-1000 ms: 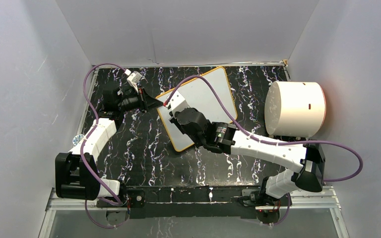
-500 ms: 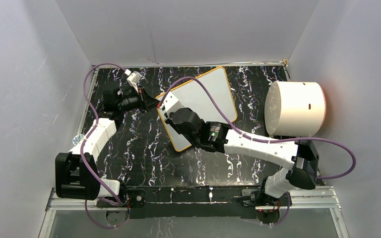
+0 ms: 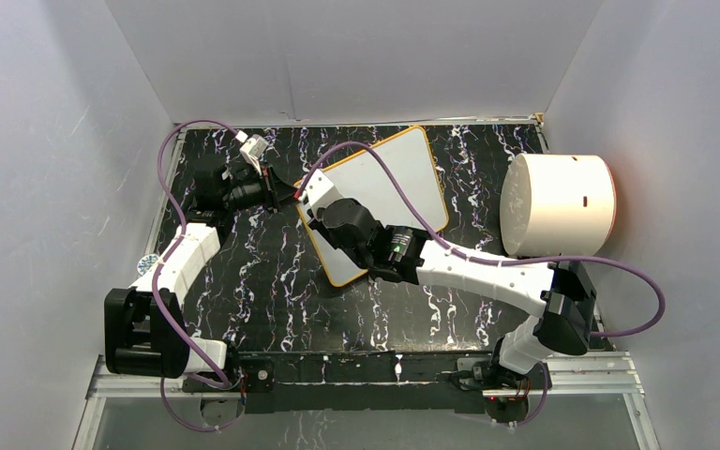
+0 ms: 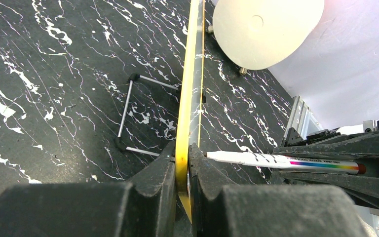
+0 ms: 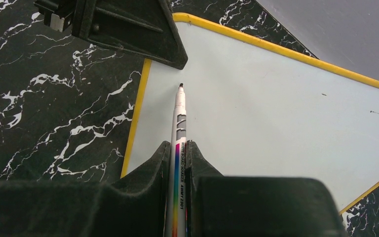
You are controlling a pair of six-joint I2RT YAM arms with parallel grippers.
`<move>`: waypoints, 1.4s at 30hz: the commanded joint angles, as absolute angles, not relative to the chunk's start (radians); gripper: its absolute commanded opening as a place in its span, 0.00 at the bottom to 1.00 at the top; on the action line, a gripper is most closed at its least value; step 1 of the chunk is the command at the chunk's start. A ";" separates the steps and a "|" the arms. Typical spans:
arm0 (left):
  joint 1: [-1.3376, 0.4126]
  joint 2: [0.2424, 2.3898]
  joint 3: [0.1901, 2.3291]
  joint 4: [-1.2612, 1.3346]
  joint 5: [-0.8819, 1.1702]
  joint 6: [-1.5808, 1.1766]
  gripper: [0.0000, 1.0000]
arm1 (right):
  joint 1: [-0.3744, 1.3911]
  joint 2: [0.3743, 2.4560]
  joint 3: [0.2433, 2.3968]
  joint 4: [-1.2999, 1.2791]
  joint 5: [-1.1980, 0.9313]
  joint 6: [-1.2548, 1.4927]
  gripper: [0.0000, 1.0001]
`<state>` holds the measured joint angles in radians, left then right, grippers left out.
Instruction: Write a sentence on the whiteboard
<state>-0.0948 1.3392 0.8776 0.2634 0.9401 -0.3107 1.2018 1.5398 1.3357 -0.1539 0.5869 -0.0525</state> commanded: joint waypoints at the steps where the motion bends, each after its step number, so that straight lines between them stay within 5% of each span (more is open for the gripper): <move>1: -0.110 1.364 0.877 0.220 0.927 -0.257 0.00 | 1.194 1.540 1.388 -0.087 0.581 -0.056 0.00; 42: -0.110 1.368 0.883 0.203 0.920 -0.244 0.00 | 1.174 1.562 1.385 -0.118 0.565 -0.038 0.00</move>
<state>-0.0956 1.3495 0.8799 0.2626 0.9463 -0.3027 1.1797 1.5589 1.3357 -0.1242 0.5606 -0.0517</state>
